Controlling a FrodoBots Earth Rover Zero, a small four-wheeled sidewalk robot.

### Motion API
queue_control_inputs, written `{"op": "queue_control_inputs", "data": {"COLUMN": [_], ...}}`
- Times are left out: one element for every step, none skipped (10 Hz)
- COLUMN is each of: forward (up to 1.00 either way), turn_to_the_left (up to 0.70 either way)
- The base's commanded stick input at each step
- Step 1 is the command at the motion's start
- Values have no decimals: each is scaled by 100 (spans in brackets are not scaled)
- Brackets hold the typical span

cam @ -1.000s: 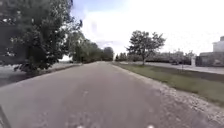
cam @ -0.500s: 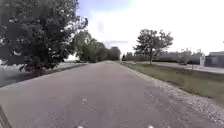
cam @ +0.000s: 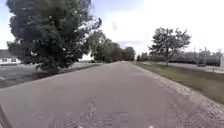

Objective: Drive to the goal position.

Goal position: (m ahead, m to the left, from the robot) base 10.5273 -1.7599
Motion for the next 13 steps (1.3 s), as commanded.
{"op": "queue_control_inputs", "data": {"forward": [70, 70, 70, 70, 70, 70, 70, 70, 70, 70, 70, 70, 70], "turn_to_the_left": [0, 0, 0, 0, 0, 0, 0, 0, 0, -3, -30, -35, -35]}}
